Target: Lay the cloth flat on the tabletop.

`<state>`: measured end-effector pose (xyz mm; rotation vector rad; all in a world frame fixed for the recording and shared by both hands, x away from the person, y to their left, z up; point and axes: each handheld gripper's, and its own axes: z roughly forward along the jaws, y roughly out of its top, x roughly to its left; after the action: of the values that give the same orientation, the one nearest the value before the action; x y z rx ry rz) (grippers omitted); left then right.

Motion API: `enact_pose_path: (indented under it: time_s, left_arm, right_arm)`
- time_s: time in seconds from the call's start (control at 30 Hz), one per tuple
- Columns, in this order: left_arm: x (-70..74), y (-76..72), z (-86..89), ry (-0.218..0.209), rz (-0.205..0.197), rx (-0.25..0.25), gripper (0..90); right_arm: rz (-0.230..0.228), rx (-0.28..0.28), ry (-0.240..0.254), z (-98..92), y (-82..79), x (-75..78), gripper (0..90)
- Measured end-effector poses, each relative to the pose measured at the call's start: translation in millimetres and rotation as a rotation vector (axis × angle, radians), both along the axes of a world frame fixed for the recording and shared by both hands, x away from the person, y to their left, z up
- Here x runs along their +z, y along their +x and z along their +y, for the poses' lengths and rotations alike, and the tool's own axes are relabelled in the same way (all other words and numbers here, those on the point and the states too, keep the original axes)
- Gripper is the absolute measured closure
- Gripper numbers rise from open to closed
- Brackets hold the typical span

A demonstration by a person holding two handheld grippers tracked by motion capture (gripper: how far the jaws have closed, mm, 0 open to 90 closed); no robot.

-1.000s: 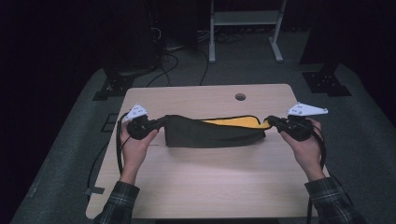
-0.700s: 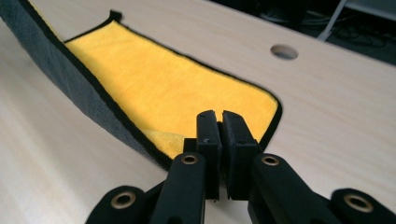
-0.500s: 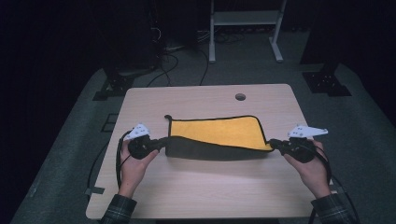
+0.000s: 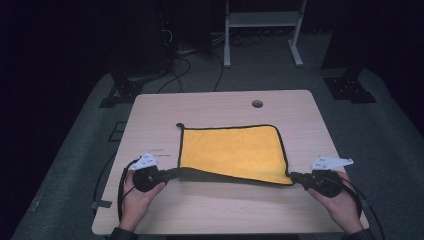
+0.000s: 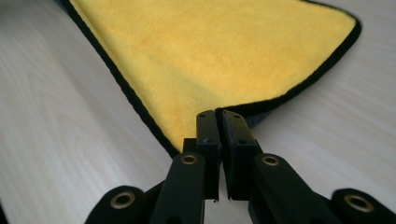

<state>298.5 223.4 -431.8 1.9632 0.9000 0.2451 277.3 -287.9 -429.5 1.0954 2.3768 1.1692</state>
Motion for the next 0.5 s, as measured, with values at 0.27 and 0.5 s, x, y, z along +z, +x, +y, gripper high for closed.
enact_pose_path:
  time_s: [0.27,0.5]
  left_arm:
    - [-11.7,-21.9,7.4,0.042,0.043,-0.007,85.2]
    - [-21.5,-32.5,0.9,0.092,0.089,-0.042,84.0]
  right_arm:
    - [0.053,0.031,-0.036,2.0,-23.3,-14.6,89.6]
    - [0.069,0.003,-0.046,-7.6,-28.2,-20.7,89.5]
